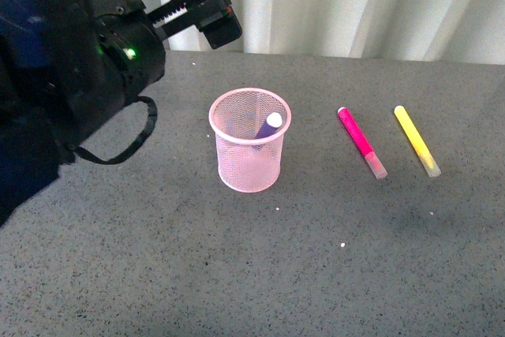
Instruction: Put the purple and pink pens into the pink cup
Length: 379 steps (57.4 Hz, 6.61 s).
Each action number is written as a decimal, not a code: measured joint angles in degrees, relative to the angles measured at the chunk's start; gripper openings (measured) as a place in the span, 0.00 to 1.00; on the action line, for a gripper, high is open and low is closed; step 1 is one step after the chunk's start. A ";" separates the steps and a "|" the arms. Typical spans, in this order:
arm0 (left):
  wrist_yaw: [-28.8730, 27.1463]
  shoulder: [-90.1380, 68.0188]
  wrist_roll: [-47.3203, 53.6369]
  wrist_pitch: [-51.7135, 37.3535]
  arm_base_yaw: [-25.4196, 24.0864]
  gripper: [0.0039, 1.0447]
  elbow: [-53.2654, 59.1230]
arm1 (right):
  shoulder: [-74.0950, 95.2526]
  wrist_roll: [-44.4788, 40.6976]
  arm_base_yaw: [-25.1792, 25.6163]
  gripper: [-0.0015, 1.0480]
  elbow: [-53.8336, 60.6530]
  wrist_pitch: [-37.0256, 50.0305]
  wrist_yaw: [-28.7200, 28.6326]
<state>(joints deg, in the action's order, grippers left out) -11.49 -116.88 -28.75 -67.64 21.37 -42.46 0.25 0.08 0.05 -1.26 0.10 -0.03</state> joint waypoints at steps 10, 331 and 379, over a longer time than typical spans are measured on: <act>8.22 15.50 2.12 16.83 -5.60 0.94 3.06 | 0.00 0.00 0.00 0.93 0.00 0.00 0.00; 11.47 116.67 28.48 67.60 -21.35 0.94 41.92 | 135.93 3.32 -11.72 0.87 -75.49 5.62 0.42; 11.47 116.67 28.48 67.60 -21.35 0.94 41.92 | 130.27 6.54 -10.23 0.12 -65.46 26.67 -7.93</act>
<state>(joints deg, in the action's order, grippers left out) -0.01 -0.21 -0.27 -0.03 0.01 -0.54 130.52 6.61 -10.17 -66.72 26.76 -7.97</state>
